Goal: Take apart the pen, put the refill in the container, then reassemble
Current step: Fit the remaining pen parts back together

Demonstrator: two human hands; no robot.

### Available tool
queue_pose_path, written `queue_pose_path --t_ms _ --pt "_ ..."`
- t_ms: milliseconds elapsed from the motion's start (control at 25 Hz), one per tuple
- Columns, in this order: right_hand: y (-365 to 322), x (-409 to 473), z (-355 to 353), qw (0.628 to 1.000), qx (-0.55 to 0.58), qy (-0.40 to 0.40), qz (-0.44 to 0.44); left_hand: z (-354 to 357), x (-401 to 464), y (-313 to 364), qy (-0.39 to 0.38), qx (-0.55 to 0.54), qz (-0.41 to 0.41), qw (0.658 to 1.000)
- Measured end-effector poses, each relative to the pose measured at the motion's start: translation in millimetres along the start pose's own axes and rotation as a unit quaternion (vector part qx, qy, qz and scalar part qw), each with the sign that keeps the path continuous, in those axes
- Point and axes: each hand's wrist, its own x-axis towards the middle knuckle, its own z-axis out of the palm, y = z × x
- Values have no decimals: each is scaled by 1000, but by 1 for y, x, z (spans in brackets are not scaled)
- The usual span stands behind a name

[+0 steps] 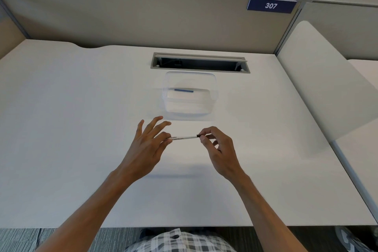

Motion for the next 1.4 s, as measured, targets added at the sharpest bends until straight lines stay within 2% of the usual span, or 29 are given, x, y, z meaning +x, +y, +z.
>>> queue_pose_path --t_ms 480,760,1240,1400 --pt "-2 4 4 999 -27 18 1 -1 3 2 -4 9 10 1000" --pt "-3 3 -1 1000 1 8 -9 -1 4 2 -3 15 13 1000" --pt "-1 6 2 999 -41 28 3 -2 6 6 -2 27 21 999" --pt "-1 3 1 1000 -13 22 7 -3 6 6 0 26 21 999"
